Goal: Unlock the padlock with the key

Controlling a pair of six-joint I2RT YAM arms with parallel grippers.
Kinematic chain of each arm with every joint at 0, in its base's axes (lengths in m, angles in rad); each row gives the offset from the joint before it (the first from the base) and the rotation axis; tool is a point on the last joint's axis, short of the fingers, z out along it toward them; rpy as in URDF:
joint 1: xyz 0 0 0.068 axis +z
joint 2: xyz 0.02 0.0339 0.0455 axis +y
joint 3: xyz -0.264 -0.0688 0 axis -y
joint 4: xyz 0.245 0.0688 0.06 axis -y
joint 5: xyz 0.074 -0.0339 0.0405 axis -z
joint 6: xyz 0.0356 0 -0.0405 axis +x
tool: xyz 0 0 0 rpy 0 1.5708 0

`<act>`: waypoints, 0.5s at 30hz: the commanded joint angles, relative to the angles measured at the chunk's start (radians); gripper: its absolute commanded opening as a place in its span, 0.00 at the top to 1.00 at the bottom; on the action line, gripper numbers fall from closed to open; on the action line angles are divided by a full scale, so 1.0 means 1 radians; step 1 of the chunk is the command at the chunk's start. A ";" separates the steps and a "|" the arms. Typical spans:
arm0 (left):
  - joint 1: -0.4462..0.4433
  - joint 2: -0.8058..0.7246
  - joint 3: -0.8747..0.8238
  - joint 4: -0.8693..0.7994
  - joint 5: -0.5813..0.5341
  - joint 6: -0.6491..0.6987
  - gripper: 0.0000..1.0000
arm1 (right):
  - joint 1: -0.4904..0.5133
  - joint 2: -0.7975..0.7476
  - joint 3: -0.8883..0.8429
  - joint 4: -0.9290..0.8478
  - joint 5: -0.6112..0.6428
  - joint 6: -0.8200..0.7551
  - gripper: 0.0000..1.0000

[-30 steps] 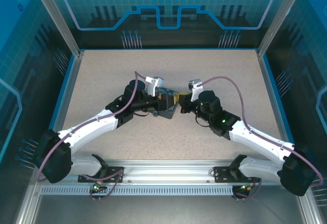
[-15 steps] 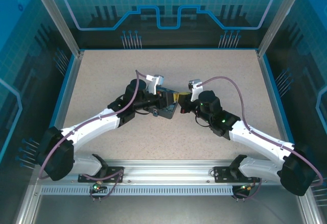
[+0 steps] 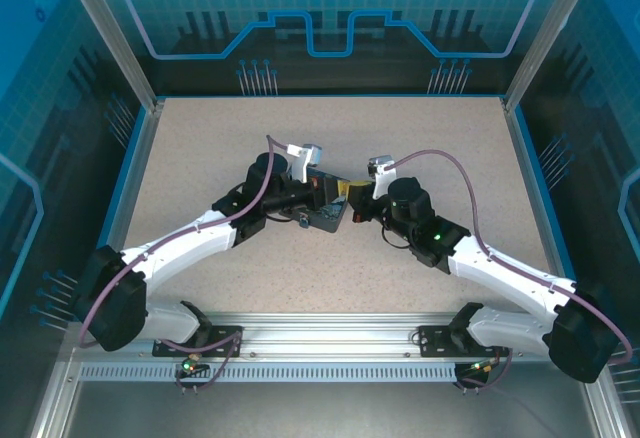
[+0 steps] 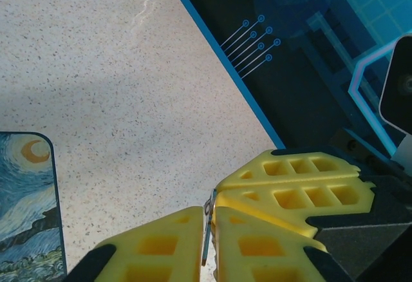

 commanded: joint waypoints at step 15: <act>-0.004 -0.090 0.179 -0.402 -0.021 0.420 1.00 | -0.171 -0.115 0.009 -0.169 -0.469 -0.207 0.40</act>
